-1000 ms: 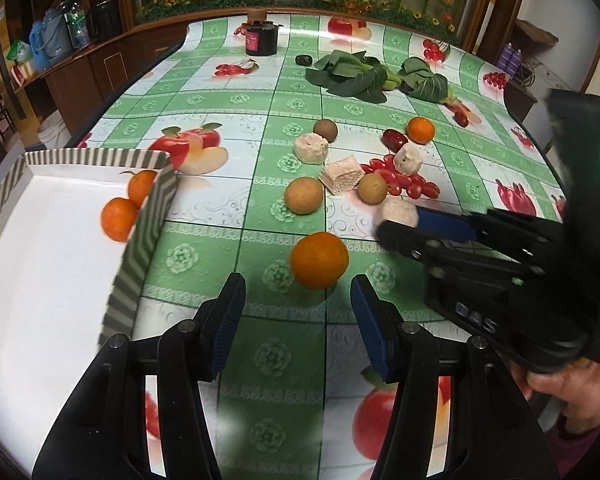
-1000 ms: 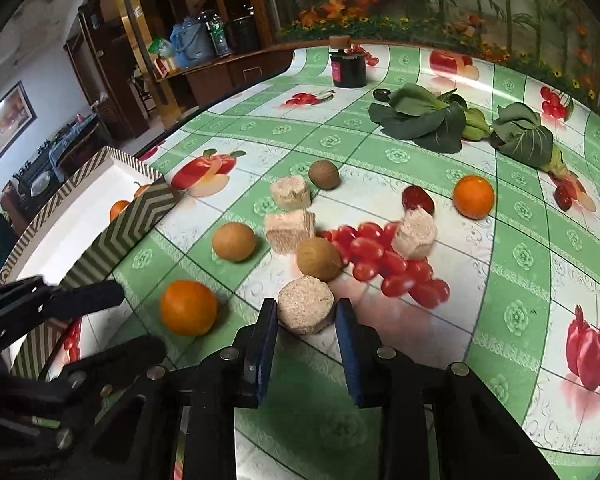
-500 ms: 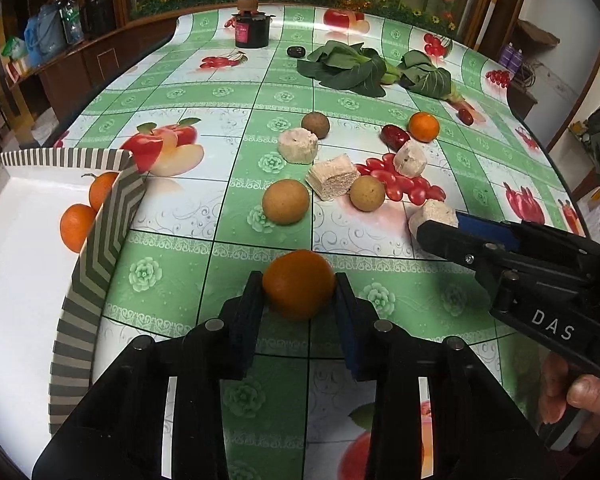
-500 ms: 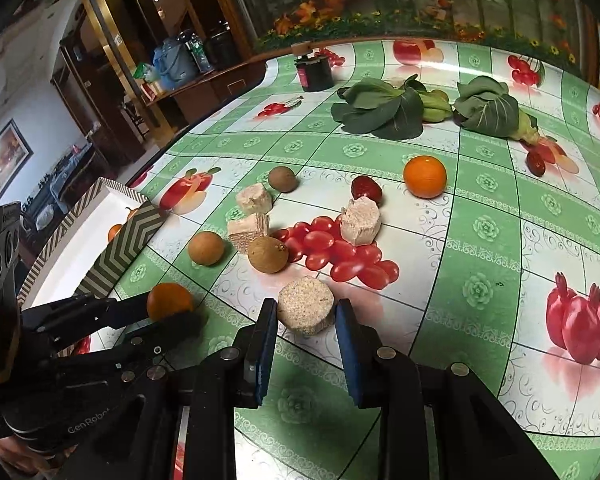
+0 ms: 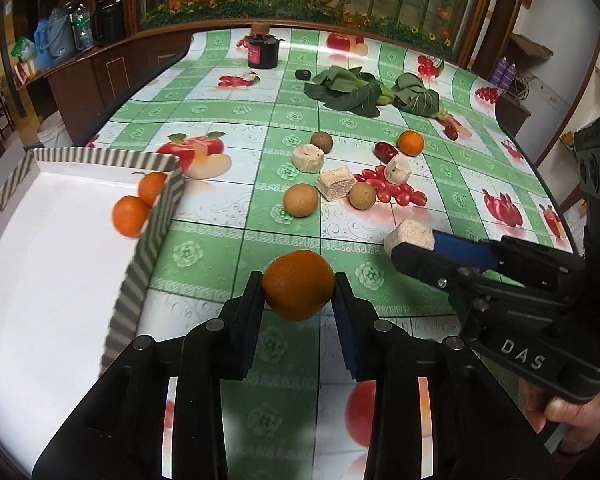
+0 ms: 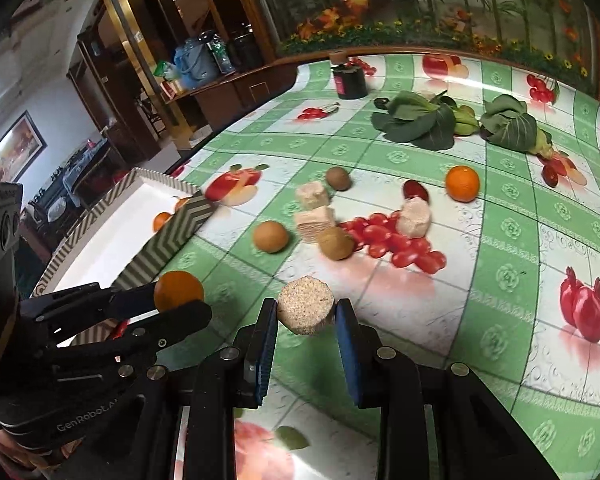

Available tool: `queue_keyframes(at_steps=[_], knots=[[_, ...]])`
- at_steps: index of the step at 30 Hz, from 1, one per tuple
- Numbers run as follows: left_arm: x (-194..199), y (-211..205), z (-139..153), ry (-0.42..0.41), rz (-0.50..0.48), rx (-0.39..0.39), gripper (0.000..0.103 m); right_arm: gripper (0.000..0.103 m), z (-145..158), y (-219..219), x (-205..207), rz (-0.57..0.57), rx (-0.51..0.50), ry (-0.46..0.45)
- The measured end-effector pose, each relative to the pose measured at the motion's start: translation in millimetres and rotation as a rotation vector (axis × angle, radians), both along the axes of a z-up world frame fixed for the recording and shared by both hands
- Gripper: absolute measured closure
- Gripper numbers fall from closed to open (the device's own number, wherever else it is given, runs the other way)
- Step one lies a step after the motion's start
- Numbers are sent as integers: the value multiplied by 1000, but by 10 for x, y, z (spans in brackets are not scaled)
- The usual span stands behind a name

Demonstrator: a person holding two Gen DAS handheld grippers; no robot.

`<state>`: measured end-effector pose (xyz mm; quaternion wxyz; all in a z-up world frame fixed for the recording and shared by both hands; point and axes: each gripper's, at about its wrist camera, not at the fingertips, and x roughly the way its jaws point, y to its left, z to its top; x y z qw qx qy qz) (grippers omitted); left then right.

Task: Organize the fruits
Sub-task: 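Carry the orange and bun into the white tray and release both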

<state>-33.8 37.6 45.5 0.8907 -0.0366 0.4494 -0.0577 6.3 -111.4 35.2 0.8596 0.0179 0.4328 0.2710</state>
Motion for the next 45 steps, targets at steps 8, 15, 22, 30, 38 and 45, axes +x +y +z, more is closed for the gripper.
queue_keyframes(at_steps=[8, 15, 22, 30, 38, 45], knots=[[-221, 110, 189, -63, 19, 31, 70, 74, 67, 162, -181, 25, 2, -15], [-364, 313, 419, -117, 52, 35, 70, 74, 181, 333, -294, 58, 2, -44], [-482, 629, 628, -158, 102, 60, 70, 74, 322, 545, -342, 101, 9, -74], [-486, 982, 716, -174, 171, 82, 70, 74, 426, 849, -358, 160, 1, -100], [-445, 1353, 708, -153, 227, 63, 70, 74, 458, 1085, -347, 201, -11, -109], [-325, 1666, 705, -125, 265, 53, 70, 74, 444, 1358, -303, 251, -34, -110]])
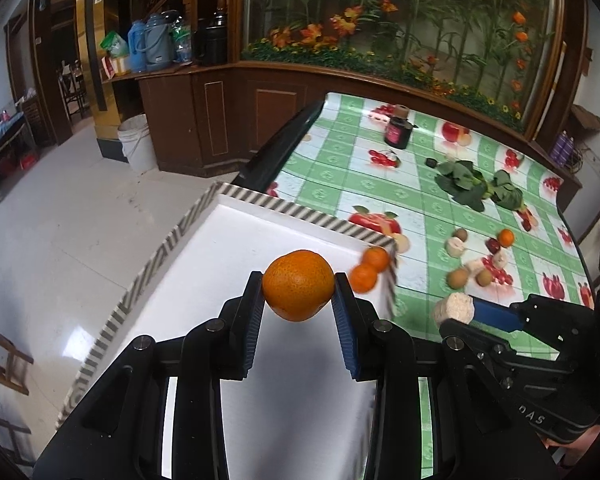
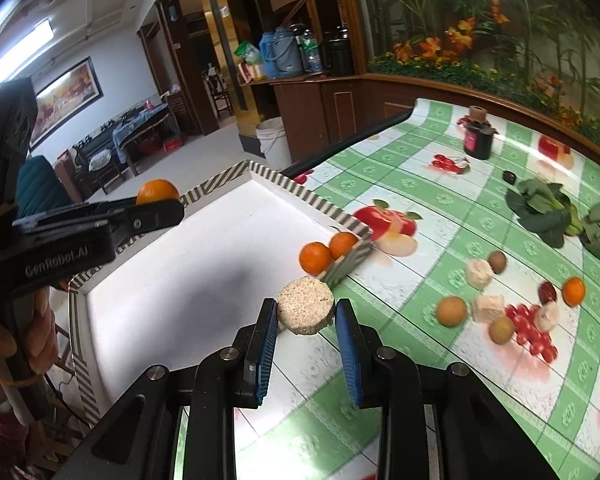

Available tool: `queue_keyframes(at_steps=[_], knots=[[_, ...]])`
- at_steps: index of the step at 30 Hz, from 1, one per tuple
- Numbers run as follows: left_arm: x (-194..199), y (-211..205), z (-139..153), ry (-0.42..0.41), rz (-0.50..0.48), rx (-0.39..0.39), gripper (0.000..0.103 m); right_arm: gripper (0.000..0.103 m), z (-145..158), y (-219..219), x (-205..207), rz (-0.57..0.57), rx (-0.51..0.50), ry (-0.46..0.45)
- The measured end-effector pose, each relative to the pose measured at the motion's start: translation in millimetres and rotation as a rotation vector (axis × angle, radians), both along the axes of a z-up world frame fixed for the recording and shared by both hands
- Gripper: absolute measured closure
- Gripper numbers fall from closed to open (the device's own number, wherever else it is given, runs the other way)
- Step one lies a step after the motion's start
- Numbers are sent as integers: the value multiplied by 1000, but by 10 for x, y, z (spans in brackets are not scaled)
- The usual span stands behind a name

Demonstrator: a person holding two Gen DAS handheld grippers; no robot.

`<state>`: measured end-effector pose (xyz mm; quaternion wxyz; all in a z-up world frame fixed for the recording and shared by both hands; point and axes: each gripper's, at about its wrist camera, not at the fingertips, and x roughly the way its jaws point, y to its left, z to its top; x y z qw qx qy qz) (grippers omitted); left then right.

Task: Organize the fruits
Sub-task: 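Carry the orange and bun into the white tray and release both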

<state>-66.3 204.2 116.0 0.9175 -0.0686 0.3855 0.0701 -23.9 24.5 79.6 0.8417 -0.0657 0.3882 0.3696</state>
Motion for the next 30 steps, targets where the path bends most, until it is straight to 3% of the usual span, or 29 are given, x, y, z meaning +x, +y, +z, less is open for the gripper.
queue_keyframes(at_steps=[4, 9, 30], knots=[[118, 109, -37, 16, 8, 6, 70, 74, -6, 174, 80, 23, -10, 2], [286, 255, -175, 60, 24, -41, 70, 74, -55, 383, 184, 50, -34, 11], [675, 403, -512, 135, 53, -32, 70, 74, -232, 842, 560, 94, -62, 43]])
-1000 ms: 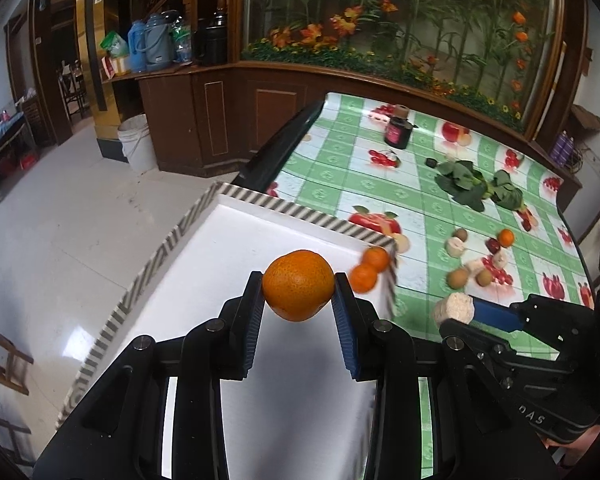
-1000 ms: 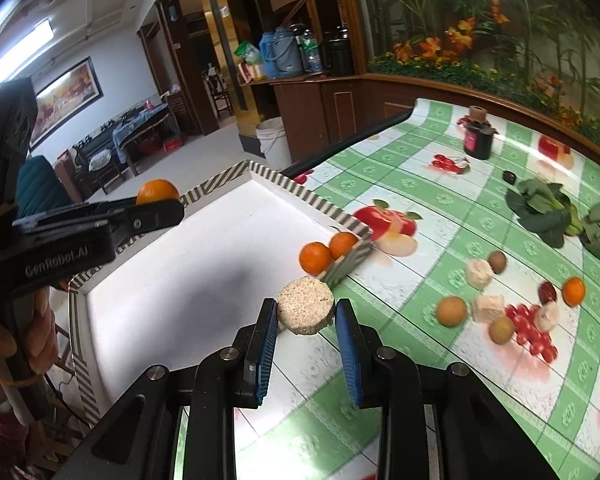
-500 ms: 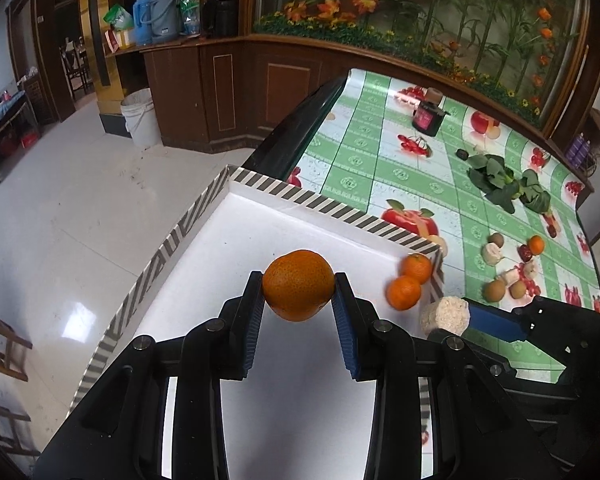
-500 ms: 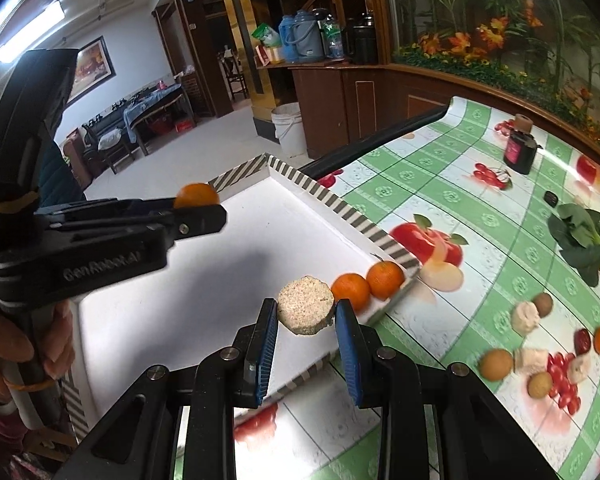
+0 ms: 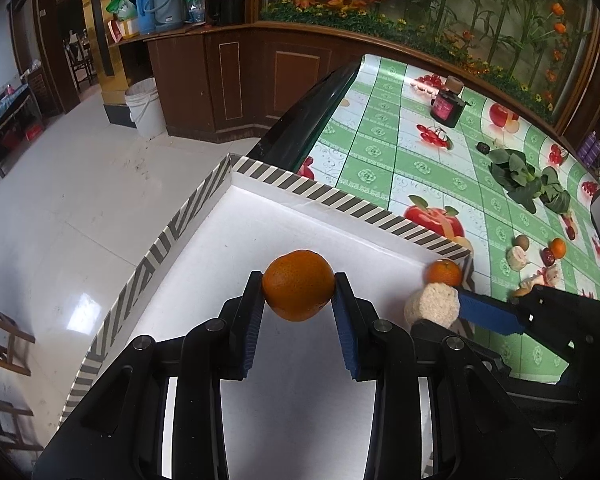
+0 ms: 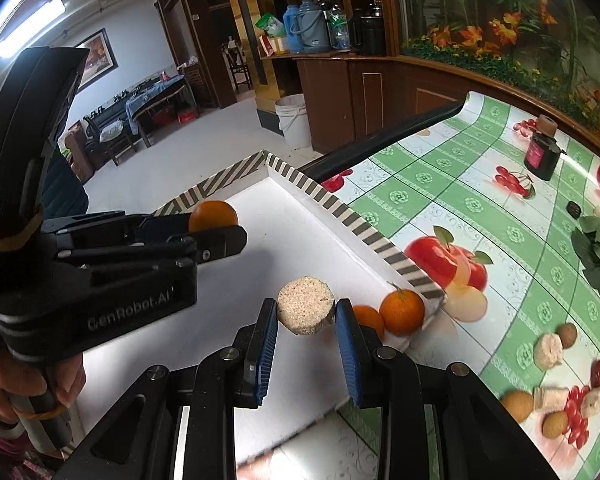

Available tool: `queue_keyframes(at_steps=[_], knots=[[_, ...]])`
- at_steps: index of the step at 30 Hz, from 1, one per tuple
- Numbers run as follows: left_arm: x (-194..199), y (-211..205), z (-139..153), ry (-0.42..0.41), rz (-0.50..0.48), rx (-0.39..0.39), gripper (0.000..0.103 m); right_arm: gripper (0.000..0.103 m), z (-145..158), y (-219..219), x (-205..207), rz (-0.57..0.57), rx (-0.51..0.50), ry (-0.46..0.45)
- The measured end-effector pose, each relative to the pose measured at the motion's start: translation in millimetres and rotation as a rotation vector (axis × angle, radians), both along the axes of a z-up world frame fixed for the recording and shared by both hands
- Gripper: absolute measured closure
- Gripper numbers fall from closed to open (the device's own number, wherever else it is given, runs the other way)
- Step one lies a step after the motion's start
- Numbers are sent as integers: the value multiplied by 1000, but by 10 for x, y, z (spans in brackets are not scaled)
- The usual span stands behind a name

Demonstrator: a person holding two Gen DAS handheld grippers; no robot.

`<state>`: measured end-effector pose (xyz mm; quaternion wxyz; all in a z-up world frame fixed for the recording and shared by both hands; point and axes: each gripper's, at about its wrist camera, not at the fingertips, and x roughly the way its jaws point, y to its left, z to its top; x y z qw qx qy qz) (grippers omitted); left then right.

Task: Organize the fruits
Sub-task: 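Carry the orange and bun into the white tray and release both, then grasp a brown kiwi with the left gripper while the right gripper grasps another kiwi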

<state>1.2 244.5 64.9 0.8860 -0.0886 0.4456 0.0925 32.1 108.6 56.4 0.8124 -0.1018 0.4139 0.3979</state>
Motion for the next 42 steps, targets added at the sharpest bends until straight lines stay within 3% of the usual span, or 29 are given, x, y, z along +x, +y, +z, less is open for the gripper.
queue_keyframes(at_steps=[21, 28, 35, 42], knots=[[186, 123, -304, 85, 25, 14, 69, 74, -353, 324, 480, 25, -84, 39], [135, 162, -246, 70, 52, 19, 47, 74, -277, 281, 436, 29, -70, 27], [-15, 124, -139, 42, 53, 18, 47, 74, -70, 89, 291, 4, -16, 6], [-255, -189, 86, -36, 7, 41, 47, 74, 105, -265, 32, -39, 29, -15]])
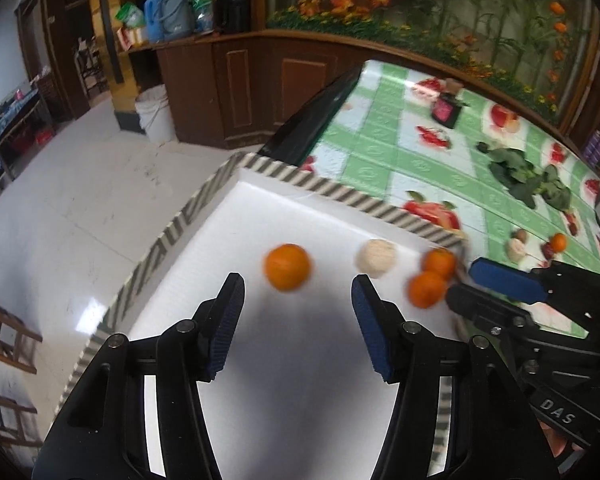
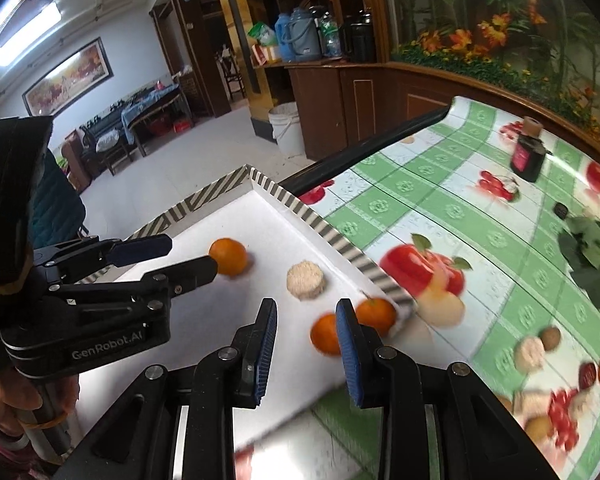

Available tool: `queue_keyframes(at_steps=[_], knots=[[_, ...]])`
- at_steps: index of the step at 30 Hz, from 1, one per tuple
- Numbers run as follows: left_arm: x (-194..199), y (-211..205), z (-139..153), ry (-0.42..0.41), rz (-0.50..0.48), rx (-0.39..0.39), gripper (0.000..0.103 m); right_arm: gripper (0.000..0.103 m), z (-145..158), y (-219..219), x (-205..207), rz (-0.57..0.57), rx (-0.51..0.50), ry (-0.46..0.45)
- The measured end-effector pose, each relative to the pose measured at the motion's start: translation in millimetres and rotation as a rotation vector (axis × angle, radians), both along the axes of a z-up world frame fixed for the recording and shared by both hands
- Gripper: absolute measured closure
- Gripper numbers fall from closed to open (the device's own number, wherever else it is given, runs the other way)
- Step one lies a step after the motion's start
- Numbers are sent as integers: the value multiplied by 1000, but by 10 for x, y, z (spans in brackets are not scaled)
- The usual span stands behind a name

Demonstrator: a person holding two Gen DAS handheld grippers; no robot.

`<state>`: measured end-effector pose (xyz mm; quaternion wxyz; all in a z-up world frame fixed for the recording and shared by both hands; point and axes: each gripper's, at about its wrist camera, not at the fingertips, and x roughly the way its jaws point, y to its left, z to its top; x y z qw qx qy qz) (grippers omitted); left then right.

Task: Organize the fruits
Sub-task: 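Grasp a brown kiwi with the left gripper while the right gripper grasps another kiwi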

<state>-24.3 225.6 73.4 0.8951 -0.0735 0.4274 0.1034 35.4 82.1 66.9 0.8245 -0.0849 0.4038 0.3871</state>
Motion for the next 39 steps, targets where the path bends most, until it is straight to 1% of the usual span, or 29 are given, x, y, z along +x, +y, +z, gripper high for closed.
queue_keyframes(at_steps=[6, 11, 14, 21, 26, 28, 32, 39], knots=[[-165, -380, 108, -35, -69, -10, 47, 74, 11, -326, -197, -50, 8, -5], [-241, -676, 128, -41, -113, -35, 47, 74, -4, -741, -324, -109, 22, -5], [-272, -866, 102, -33, -144, -46, 47, 74, -80, -1050, -374, -160, 3, 1], [-261, -1261, -30, 0, -210, -63, 47, 73, -321, -1788, -397, -298, -10, 71], [-187, -1479, -109, 24, -244, -53, 47, 73, -421, -2087, -331, -357, 6, 110], [-153, -1530, -137, 32, -251, -56, 47, 73, -435, -2128, -274, -367, 19, 115], [-78, -1607, -183, 46, -262, -58, 47, 73, -472, -2070, -98, -365, 20, 123], [52, -1670, -270, 73, -268, -62, 47, 73, -544, -1791, 227, -318, -28, 74]])
